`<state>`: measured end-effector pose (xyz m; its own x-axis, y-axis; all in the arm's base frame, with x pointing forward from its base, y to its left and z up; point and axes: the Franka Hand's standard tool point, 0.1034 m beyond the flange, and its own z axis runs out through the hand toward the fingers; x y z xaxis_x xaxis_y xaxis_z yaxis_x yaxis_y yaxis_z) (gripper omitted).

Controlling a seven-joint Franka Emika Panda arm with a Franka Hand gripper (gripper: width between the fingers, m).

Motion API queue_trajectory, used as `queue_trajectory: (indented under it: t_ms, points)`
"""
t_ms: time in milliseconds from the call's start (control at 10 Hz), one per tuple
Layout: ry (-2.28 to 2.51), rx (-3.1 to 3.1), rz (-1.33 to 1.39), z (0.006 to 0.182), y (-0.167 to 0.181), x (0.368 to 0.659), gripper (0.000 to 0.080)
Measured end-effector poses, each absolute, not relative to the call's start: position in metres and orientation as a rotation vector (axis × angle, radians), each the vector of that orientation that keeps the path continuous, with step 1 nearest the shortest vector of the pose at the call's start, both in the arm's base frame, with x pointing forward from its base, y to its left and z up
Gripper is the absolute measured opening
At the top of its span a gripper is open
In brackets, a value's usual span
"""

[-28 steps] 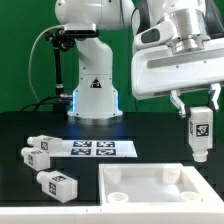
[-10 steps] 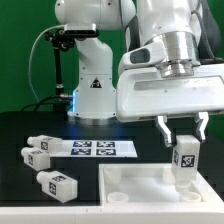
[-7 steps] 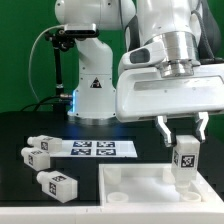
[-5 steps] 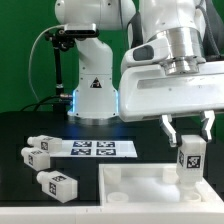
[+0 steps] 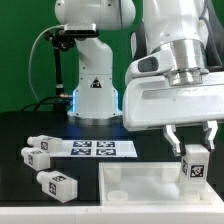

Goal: Assemble one leg

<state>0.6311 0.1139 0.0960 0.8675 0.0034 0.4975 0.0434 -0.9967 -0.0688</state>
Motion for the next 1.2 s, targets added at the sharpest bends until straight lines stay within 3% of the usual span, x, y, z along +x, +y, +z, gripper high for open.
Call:
queue_trajectory:
  t_ms: [800, 900, 1000, 1100, 1200]
  points:
    - [-0.040, -2.943, -0.881, 0.0917, 0.1114, 0.6331, 0.0287]
    - [-0.040, -2.943, -0.881, 0.0916, 0.1113, 0.6331, 0.0356]
    - [-0.041, -2.946, -0.868, 0.0907, 0.1115, 0.6326, 0.0356]
    - [-0.037, -2.960, -0.807, 0.0897, 0.1120, 0.6326, 0.0525]
    - [-0.013, -2.968, -0.746, 0.0951, 0.1129, 0.6380, 0.0525]
